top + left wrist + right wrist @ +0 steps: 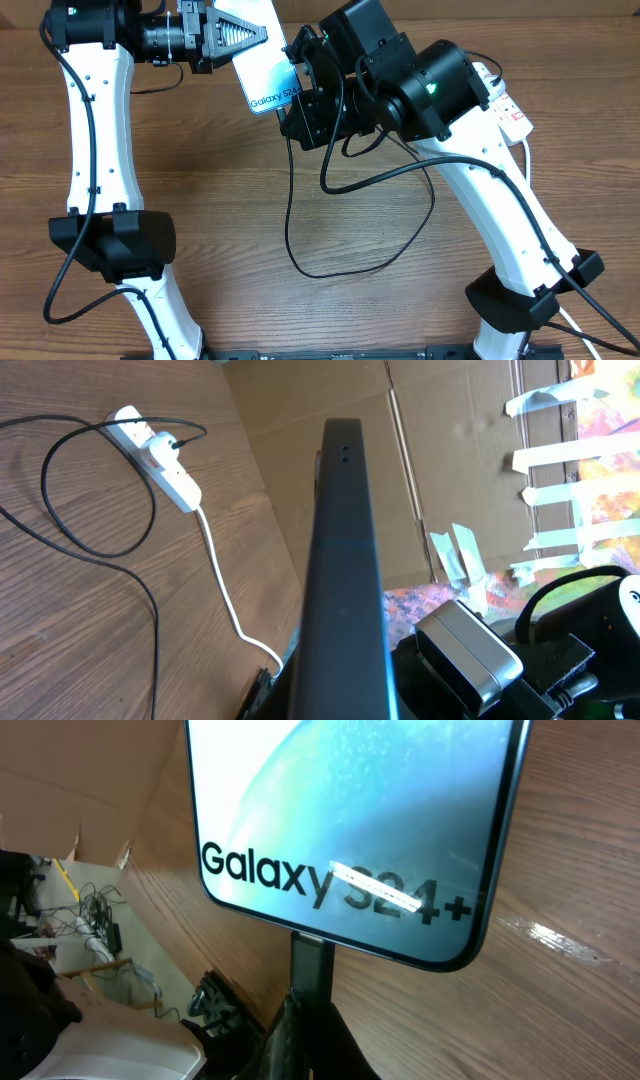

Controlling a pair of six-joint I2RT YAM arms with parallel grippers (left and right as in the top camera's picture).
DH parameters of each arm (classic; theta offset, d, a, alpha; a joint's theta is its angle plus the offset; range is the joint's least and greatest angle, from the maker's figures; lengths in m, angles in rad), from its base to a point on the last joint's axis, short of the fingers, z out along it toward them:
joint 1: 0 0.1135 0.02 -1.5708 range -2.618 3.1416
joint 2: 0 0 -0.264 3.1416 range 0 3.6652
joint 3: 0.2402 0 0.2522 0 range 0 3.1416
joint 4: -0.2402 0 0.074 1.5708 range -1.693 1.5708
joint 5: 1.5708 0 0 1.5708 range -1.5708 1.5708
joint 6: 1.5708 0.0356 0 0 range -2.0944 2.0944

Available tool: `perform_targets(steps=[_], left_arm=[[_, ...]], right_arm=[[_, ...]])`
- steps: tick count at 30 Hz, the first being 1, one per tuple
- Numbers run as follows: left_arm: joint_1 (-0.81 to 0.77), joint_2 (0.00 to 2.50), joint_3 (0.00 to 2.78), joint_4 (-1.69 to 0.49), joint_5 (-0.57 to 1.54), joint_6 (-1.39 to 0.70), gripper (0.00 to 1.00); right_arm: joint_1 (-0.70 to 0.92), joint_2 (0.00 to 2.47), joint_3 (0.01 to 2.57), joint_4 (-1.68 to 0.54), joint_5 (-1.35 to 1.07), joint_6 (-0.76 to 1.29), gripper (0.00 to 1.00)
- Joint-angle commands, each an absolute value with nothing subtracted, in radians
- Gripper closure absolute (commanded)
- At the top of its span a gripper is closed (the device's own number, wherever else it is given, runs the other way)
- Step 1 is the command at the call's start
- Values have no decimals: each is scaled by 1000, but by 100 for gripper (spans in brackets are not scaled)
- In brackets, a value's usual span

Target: Plug charger to phone and switch on socket

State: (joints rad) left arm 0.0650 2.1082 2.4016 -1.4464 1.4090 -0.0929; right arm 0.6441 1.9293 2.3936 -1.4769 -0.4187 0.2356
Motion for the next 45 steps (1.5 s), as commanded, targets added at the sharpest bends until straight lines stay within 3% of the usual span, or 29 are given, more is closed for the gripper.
perform_targets(steps=[1,38,41,45], left_arm=[[56,2100,2407,-1464,1440,-59,96],[43,2100,2407,-1617,1441,2,96],[43,2100,2407,-1616,1440,1,96],[47,2100,2407,-1614,1396,2,96]], right_arm=[[646,1928,2396,-1439,-419,236,96],[646,1931,2396,-1287,-360,259,96],[646,1931,2396,-1289,-360,260,88],[646,1931,2396,-1305,-360,259,59]])
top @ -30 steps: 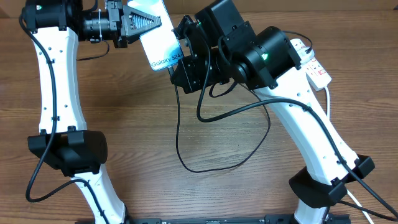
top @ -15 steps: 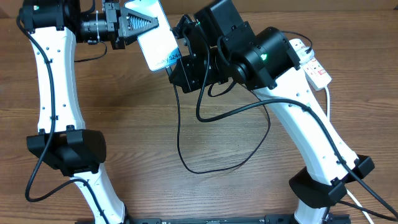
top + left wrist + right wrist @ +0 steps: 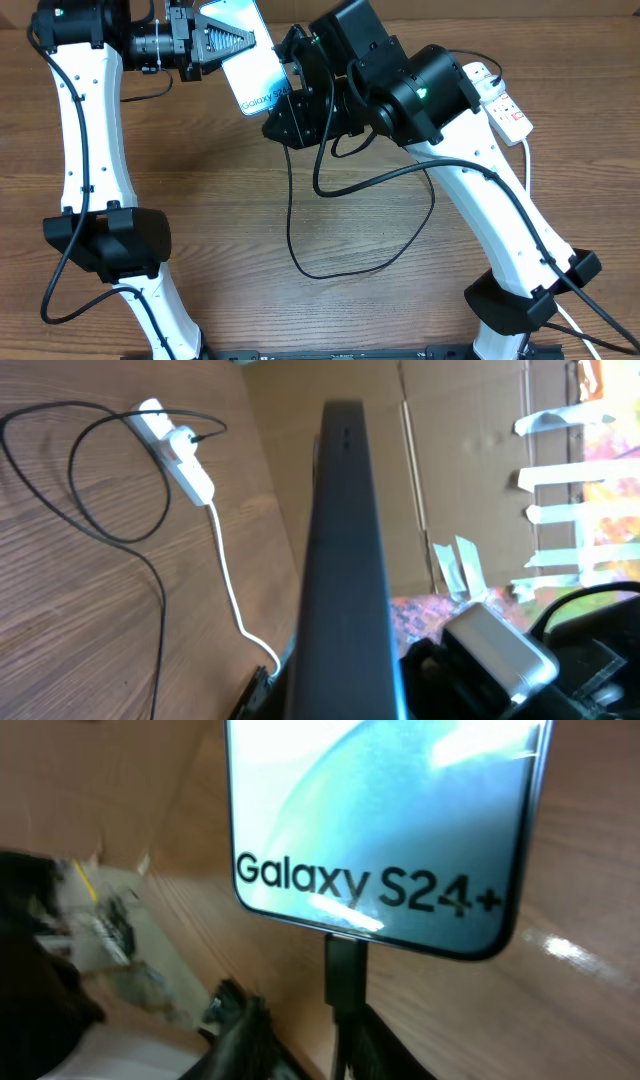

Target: Plug charger to phone and switch on socket

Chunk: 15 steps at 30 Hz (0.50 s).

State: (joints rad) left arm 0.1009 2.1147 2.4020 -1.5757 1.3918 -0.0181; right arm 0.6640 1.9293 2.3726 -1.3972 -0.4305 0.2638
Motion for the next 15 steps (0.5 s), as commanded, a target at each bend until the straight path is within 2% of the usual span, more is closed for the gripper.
perform_targets(steps=[1,4,7,12,15], left_arm=[[49,2100,2407,-1614,1379,1,96],[58,2100,2407,-1606,1342,1,96],[72,2100,2407,-1603,1309,1,96],[78,2100,2407,-1623,1143,39,96],[70,2100,2407,-1691,1120,189,96]], right_arm=[[646,1931,2396,-1312,-359,259,52],[638,1931,2396,-1340,-358,259,32],[620,1931,2396,-1379,-330,267,18],[556,1931,2396,-1464,-213,335,14],[495,1931,2396,-1515,-172,345,4]])
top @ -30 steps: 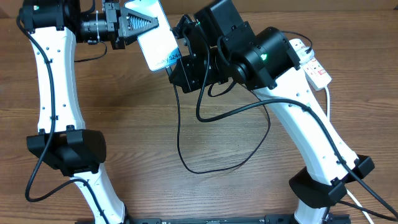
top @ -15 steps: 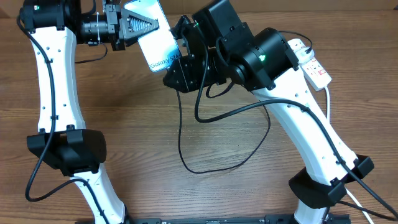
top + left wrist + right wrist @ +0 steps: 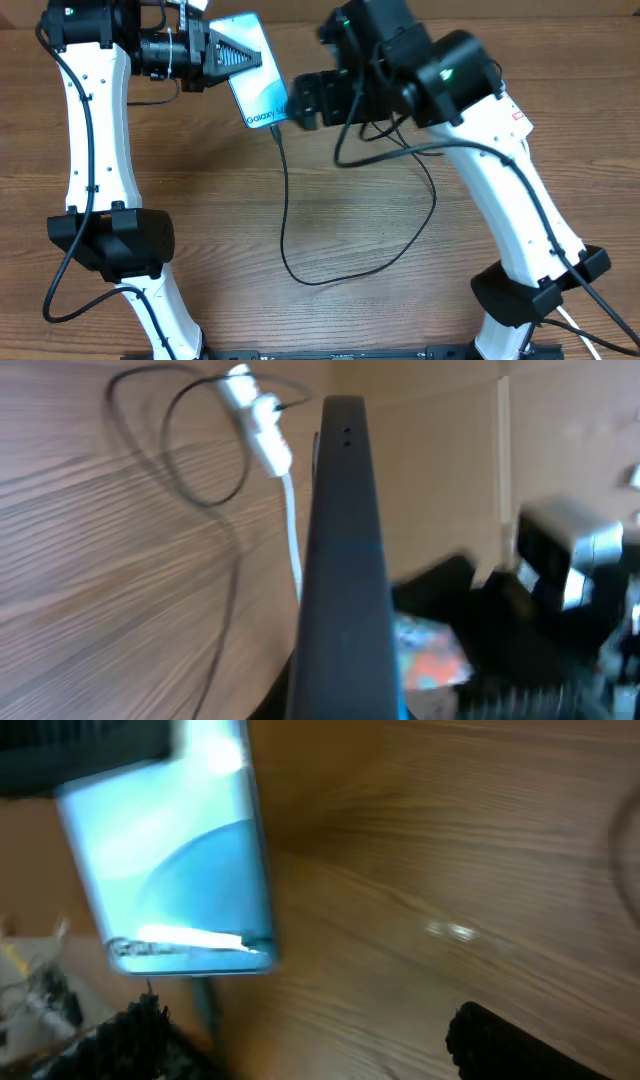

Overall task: Plug charger to phone and switch on socket
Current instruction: 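Open the right gripper and move it toward the power strip, then lower the phone flat onto the table with the left gripper and release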

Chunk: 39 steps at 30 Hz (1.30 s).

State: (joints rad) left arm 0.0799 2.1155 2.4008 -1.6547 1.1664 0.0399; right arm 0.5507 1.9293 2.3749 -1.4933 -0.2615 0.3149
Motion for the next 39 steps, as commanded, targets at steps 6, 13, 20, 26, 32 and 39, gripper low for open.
perform_targets(steps=[6,13,20,26,32,39], left_arm=[[40,2105,2402,-1690,1110,241,96],[-44,2106,2402,-1690,1119,267,96],[-148,2106,2402,-1690,1119,295,96],[-182,2106,2402,-1690,1116,297,96],[-182,2106,2392,-1690,1063,310,96],[-183,2106,2254,-1580,937,234,96]], right_arm=[[328,1931,2396,-1591,-157,345,0],[107,1936,2395,-1636,-157,345,0],[13,1961,2390,-1667,-157,344,0],[5,1995,2374,-1679,-157,340,0],[5,2040,2374,-1681,-153,341,0],[5,2065,2374,-1680,-147,348,0]])
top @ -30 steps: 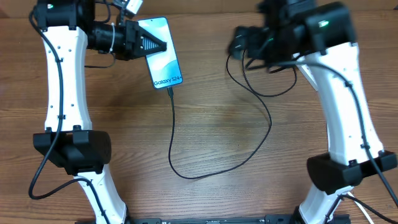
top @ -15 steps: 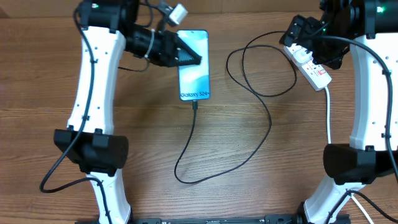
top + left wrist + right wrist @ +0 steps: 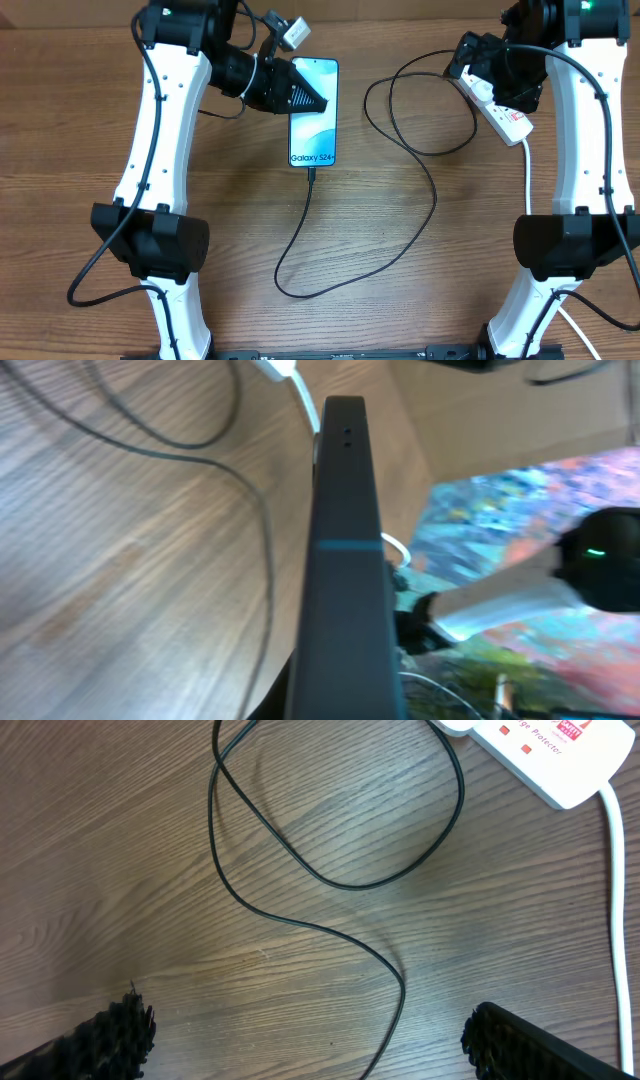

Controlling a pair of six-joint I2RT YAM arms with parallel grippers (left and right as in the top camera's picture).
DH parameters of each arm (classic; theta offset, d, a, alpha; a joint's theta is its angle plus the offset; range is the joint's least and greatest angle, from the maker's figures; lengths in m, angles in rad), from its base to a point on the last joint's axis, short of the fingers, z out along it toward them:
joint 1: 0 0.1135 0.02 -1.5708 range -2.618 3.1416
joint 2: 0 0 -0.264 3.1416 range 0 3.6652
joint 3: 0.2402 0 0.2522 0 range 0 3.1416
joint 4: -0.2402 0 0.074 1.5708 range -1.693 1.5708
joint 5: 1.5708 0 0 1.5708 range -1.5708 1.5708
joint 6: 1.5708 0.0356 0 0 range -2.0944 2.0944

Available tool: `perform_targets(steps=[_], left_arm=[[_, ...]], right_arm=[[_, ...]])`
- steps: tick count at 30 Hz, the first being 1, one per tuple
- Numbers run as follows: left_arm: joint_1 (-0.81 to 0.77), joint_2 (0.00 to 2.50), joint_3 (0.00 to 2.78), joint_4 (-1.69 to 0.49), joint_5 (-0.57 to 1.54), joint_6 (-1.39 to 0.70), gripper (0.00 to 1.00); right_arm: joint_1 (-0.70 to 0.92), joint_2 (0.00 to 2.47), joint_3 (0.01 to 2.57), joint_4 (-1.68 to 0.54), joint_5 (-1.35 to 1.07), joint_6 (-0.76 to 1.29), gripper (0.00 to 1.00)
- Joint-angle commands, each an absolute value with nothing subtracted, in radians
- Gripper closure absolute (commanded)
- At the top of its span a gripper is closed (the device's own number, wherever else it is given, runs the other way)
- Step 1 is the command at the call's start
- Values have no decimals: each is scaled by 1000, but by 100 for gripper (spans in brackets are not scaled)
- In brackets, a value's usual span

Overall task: Plug charger to phone and switch on socket
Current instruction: 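Lower the phone flat onto the table with the left gripper and release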

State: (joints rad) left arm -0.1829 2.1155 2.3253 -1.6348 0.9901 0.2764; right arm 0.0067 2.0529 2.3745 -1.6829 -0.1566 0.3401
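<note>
The phone, its blue screen reading Galaxy S24+, lies face up over the wood with my left gripper shut on its upper left edge. In the left wrist view its dark edge fills the middle. The black charger cable is plugged into the phone's bottom end and loops round to the white socket strip at the right. My right gripper is open, close above the strip's far end; its wrist view shows the strip and the cable with nothing between the fingers.
A white mains lead runs from the strip down the right side of the wooden table. The black cable's loops lie across the middle and right. Both white arms stand at the table's sides.
My right gripper has moved from beside the phone to over the socket strip at the far right. My left gripper has carried the phone rightward and turned it so the plug end faces the table's front.
First my right gripper held the plug under the phone's port while my left gripper held the phone at the back left. Then the plug sat in the port. After that the right gripper stood open and clear of the phone, and now it is over the strip.
</note>
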Motion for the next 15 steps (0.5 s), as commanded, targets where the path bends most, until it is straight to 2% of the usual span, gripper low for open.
perform_targets(steps=[1,7,15], left_arm=[[-181,2106,2222,-1540,914,195,96],[-169,2106,2016,-1281,833,17,96],[-168,2106,1824,-1073,759,-1,96]], right_arm=[[5,2065,2374,-1683,-147,357,0],[5,2067,2374,-1682,-147,367,0],[5,2067,2374,-1674,-147,367,0]])
